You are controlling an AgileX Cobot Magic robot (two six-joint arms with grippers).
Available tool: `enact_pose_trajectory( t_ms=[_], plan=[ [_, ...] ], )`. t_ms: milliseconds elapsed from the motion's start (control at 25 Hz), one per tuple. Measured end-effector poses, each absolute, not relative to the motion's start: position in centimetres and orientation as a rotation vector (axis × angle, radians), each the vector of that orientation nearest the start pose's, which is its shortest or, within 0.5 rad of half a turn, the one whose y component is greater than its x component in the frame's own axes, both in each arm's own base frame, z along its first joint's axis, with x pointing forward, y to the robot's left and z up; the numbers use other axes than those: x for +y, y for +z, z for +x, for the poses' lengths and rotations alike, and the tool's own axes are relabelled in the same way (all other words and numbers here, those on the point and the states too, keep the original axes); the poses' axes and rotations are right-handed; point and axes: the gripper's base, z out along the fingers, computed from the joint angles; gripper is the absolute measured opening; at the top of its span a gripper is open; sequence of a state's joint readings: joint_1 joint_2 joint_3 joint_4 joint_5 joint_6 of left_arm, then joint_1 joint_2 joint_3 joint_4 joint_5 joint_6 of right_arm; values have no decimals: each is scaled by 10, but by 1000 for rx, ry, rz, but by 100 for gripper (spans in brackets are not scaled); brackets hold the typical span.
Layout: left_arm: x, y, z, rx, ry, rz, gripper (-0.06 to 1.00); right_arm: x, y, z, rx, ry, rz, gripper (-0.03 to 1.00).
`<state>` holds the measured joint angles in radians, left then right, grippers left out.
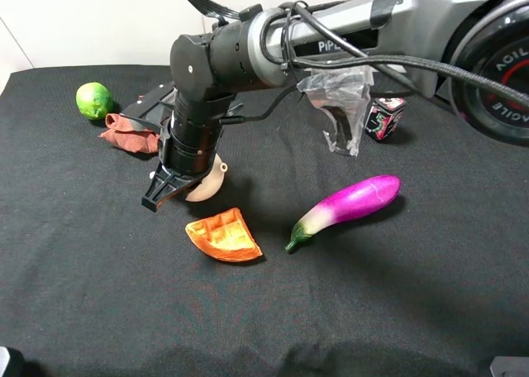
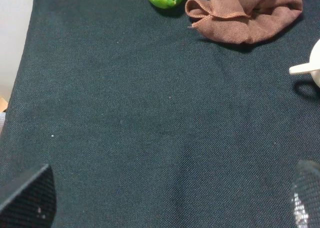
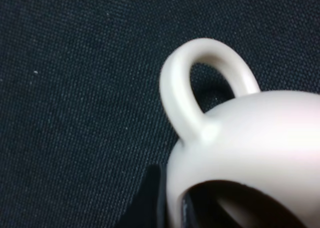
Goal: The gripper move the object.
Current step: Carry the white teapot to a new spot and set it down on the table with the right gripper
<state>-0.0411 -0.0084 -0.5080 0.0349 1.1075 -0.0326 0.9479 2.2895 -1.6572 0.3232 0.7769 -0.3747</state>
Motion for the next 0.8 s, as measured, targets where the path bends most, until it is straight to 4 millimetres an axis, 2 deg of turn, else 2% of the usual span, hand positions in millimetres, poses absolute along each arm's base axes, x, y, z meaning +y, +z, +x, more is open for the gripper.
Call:
enact_pose_trajectory(
  t_ms=[800],
  plan=[
    [3,276,-9,2074,-3,6,99,388,113,256,2473,433,-1580,-1]
  ],
)
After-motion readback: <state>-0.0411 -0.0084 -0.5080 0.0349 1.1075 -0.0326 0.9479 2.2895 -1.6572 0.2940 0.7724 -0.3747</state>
